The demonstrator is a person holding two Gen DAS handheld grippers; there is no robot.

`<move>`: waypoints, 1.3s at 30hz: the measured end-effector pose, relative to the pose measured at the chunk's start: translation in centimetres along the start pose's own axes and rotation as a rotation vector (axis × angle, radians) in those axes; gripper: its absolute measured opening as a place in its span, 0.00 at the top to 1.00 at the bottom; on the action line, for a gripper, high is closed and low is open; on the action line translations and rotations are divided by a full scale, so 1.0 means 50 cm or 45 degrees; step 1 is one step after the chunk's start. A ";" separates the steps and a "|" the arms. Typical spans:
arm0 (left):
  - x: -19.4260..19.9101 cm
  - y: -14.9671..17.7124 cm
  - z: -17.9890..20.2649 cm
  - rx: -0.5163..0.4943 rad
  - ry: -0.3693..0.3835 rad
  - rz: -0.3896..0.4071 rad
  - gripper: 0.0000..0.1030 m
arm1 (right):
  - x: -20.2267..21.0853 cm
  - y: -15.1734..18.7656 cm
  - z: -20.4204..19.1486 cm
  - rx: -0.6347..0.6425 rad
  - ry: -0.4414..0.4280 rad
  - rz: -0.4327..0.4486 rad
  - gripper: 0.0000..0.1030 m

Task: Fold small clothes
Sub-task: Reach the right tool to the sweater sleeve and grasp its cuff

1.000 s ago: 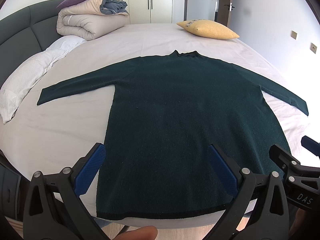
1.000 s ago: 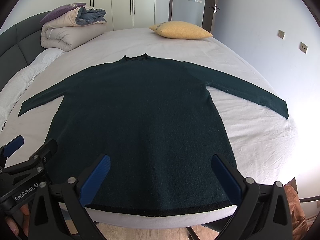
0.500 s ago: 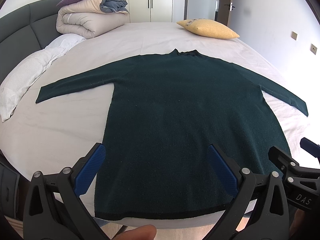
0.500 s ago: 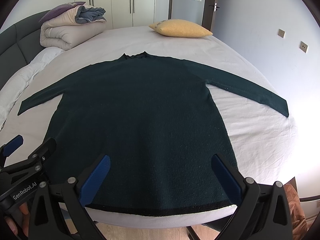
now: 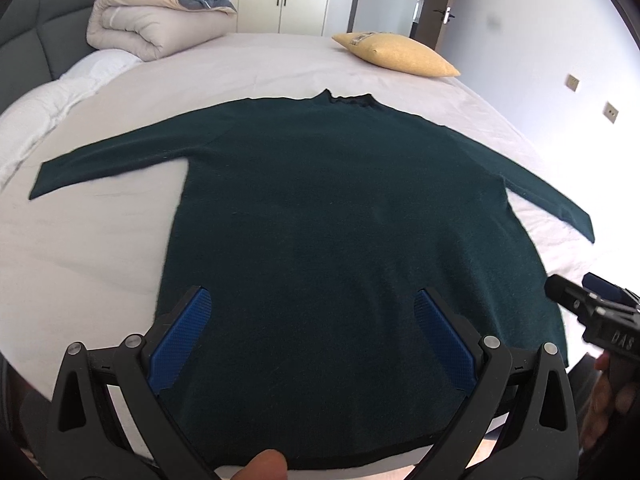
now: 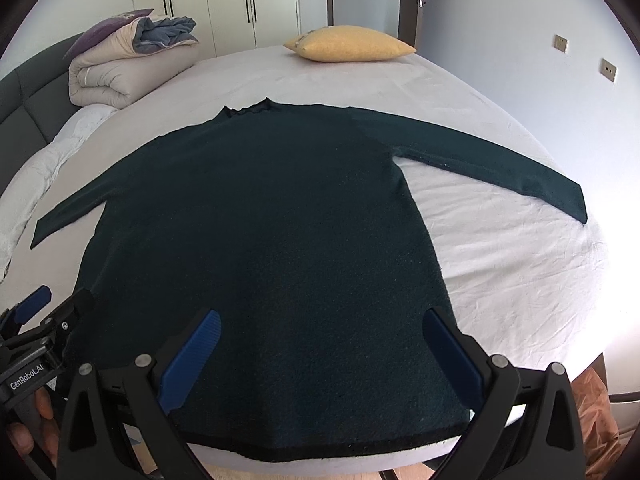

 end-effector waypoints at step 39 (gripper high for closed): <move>-0.282 -0.245 0.126 0.049 0.379 -0.143 0.17 | -0.183 -0.152 0.845 -1.613 -0.428 0.357 0.59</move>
Point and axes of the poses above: each gripper's, at about its wrist camera, not at the fingertips, and x roughly against the way its jaws point, z to its right, y to its underside, the point moved 6 cm from there along -x, roughly the way its jaws point, and after that the axes turned 3 degrees about -x, right-handed, at the moved point
